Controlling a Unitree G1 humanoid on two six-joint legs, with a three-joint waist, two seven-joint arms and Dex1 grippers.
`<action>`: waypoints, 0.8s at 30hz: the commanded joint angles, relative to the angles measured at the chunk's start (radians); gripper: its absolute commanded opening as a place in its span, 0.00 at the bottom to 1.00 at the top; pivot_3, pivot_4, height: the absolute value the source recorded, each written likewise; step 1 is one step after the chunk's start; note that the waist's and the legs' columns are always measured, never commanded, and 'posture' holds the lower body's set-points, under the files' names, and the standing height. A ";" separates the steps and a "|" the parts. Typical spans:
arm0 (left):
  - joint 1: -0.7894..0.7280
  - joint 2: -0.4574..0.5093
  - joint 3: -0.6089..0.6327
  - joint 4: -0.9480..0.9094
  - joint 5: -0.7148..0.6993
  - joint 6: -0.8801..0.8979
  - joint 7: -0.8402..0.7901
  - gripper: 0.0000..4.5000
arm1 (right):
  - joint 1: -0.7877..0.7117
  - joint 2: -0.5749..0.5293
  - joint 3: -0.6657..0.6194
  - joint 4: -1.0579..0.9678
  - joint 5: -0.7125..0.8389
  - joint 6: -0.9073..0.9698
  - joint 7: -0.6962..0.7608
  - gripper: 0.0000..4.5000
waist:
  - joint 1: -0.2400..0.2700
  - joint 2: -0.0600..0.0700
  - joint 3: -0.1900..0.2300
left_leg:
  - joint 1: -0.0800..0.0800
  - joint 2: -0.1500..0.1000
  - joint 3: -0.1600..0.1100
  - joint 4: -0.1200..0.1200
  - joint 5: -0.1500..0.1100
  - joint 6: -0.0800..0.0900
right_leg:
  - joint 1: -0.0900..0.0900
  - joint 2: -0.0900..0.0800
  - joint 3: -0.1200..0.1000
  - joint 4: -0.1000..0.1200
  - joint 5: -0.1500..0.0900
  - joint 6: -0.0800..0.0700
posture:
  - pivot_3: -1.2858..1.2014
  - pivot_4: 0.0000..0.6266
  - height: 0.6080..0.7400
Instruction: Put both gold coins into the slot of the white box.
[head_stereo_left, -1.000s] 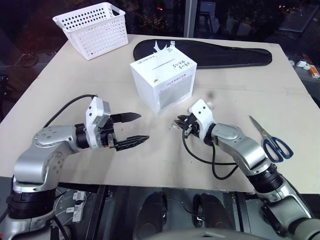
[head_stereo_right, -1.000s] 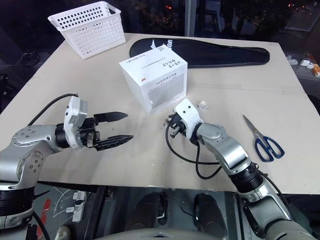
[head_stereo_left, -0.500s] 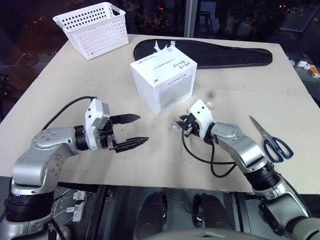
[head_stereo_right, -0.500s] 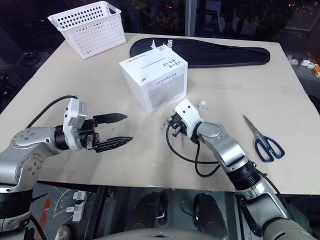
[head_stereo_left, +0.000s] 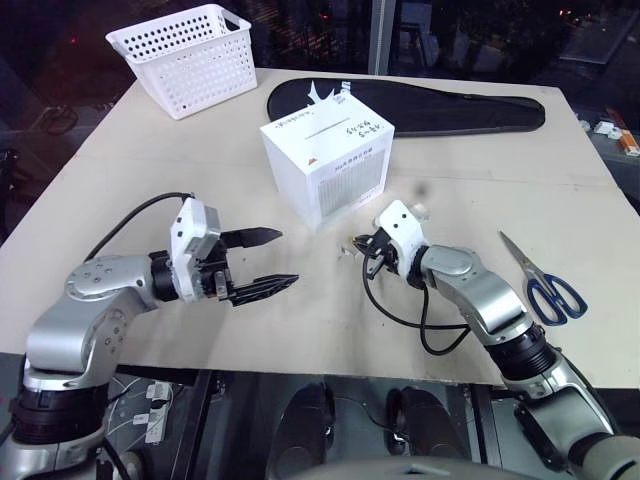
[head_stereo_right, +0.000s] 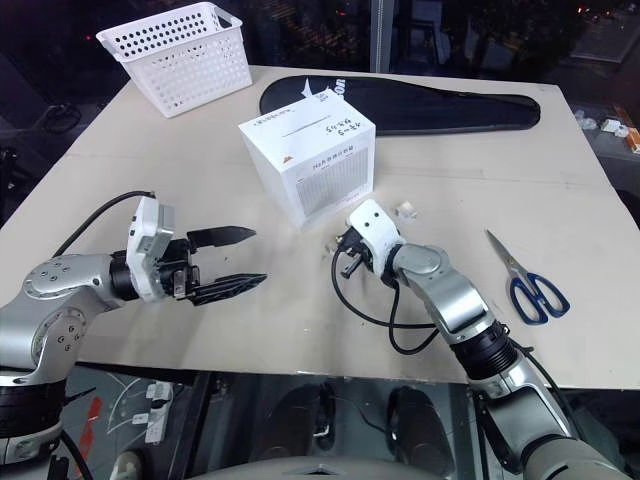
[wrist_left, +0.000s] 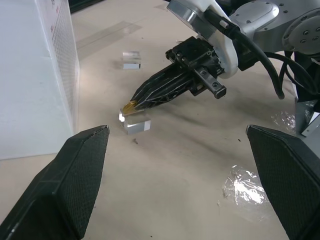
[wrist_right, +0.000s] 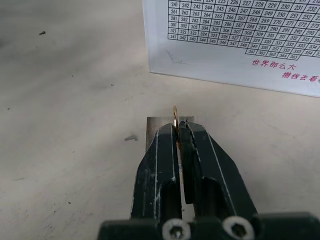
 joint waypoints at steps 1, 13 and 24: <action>-0.033 -0.002 0.012 -0.018 -0.060 0.039 0.025 1.00 | -0.008 0.006 -0.063 -0.062 0.029 0.010 0.013 0.03 | 0.001 0.000 0.000 | 0.000 0.000 0.000 0.000 0.000 0.000 | 0.000 0.000 0.000 0.000 0.000 0.000 | 0.52 0.24 1.00; -0.252 -0.064 -0.081 0.010 -0.187 0.194 0.084 0.72 | 0.083 -0.058 -0.324 -0.440 0.426 0.254 0.108 0.00 | 0.003 0.001 0.001 | 0.000 -0.001 -0.001 0.000 0.000 0.000 | 0.000 0.000 0.000 0.000 0.000 0.002 | 0.52 0.24 1.00; -0.205 -0.013 -0.092 0.071 -0.095 0.108 0.006 0.71 | 0.054 -0.092 -0.093 -0.244 0.136 0.096 -0.016 0.23 | -0.001 0.001 0.001 | 0.000 0.000 0.001 -0.002 0.000 0.001 | -0.001 0.001 0.001 0.000 0.000 0.002 | 0.52 0.24 1.00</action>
